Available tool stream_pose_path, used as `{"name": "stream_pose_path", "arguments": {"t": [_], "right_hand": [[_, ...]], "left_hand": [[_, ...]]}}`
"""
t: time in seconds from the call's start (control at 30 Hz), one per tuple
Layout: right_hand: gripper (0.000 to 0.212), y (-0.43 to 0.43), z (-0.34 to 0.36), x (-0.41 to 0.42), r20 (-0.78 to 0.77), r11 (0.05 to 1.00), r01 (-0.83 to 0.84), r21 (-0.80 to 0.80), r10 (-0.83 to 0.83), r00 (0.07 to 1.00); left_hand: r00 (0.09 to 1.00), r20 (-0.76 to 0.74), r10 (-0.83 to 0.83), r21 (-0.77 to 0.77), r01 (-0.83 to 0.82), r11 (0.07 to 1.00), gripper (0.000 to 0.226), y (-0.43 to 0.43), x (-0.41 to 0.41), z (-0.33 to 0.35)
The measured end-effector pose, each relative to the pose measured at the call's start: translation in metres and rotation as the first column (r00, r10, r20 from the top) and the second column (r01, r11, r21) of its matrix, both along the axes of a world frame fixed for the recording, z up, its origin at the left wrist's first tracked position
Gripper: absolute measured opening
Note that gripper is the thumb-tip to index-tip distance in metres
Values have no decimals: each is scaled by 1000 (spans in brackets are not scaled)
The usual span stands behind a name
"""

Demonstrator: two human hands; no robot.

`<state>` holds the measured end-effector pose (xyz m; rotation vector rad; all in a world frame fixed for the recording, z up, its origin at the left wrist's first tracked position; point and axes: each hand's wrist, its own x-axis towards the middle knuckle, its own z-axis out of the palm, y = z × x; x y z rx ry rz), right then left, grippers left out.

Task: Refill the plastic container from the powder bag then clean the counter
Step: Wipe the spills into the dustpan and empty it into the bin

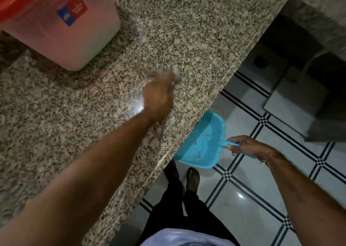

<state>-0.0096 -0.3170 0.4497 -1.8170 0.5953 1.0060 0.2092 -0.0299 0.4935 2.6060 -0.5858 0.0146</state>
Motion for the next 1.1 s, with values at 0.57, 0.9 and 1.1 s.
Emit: {"name": "stream_pose_path", "arguments": {"t": [0.57,0.9,1.1], "right_hand": [[16,22,-9,-33,62,990,129,50,-132,989],[15,30,-5,-53,116,992,-25,124,11,993],[21,17,-11,-65,139,984,-90,151,69,988]], "left_hand": [[882,62,-467,88,461,883,28,-19,-12,-19],[924,-116,-365,13,369,929,74,116,-155,14],[996,-65,59,100,-52,994,51,110,-96,26]]}}
